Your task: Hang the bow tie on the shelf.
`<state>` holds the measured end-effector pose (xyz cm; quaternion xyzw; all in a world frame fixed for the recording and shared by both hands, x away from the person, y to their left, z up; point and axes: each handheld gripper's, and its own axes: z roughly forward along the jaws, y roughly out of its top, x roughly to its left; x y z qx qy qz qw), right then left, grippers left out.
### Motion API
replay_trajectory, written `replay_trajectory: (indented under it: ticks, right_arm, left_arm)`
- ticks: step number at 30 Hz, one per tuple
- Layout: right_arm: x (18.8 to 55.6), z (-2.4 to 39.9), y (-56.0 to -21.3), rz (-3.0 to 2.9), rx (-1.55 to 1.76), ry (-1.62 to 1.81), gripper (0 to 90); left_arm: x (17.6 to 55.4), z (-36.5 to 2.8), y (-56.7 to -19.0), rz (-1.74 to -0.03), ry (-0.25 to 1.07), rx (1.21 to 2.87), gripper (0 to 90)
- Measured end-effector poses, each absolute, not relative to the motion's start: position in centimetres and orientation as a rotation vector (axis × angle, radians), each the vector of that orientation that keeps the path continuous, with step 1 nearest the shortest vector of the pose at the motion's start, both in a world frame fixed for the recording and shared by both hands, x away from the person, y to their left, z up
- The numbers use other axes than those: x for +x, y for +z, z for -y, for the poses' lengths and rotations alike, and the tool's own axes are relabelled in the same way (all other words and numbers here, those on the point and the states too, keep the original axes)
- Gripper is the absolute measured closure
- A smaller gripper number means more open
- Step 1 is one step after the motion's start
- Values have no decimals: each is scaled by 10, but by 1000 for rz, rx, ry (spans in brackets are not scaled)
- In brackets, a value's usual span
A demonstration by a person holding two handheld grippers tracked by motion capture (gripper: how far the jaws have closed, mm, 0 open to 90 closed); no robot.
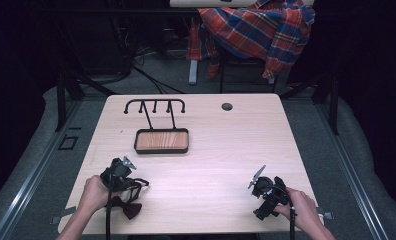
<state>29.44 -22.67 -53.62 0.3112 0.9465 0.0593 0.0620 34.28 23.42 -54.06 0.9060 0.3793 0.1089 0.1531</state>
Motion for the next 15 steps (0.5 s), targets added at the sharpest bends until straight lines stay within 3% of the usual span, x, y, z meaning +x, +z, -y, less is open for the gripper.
replay_trajectory:
  ticks: [5, 10, 15]
  right_arm:
    - [296, 225, -541, -2887, 942, 157, 96]
    - [293, 226, -536, -2870, 924, 149, 96]
    - [296, 224, -540, -2892, 927, 157, 96]
  left_arm:
    - [351, -246, -540, -1219, 374, 2560, 885]
    - [349, -255, -541, -1278, 341, 2556, 871]
    - [351, -257, -545, -1283, 278, 2556, 760]
